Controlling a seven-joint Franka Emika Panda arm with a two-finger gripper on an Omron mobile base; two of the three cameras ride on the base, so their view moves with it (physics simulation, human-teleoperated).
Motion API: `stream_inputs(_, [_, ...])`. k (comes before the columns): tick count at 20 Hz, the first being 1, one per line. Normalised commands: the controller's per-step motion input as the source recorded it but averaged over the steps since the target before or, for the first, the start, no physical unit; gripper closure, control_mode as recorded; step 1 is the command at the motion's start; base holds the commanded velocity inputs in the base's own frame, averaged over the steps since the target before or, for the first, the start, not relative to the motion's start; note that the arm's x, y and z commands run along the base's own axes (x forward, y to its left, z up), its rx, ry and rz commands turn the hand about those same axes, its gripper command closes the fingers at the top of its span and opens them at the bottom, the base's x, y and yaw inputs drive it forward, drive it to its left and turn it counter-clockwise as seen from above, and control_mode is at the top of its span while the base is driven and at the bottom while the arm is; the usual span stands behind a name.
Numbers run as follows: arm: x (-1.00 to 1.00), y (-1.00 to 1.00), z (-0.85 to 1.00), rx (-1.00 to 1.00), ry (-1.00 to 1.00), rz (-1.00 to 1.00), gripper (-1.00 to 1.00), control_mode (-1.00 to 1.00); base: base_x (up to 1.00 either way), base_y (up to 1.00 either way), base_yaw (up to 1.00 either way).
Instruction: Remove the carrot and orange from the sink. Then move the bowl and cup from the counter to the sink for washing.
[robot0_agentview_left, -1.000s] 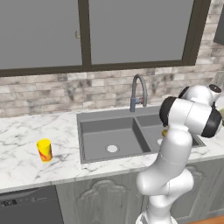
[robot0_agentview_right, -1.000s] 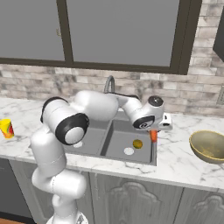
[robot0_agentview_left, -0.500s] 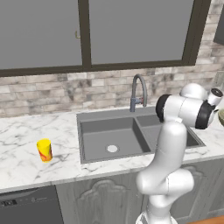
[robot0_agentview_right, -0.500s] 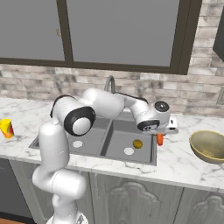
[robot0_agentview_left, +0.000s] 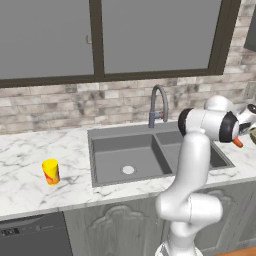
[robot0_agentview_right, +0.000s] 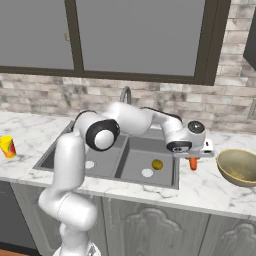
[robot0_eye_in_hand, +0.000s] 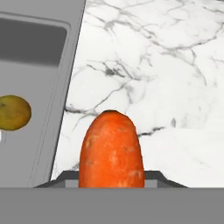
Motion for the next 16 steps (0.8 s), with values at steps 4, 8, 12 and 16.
stream_inputs(4, [0.12, -0.40, -0.14, 0.00, 0.00, -0.02, 1.00, -1.00, 0.00, 0.00, 0.00])
stream_inputs(8, [0.14, -0.37, -0.13, -0.01, 0.00, -0.03, 1.00, -1.00, 0.00, 0.00, 0.00])
stream_inputs(12, [0.12, -0.30, -0.13, -0.01, 0.01, -0.03, 1.00, -1.00, 0.00, 0.00, 0.00])
stream_inputs(16, [0.01, -0.19, -0.23, 0.00, 0.04, -0.04, 1.00, -1.00, 0.00, 0.00, 0.00])
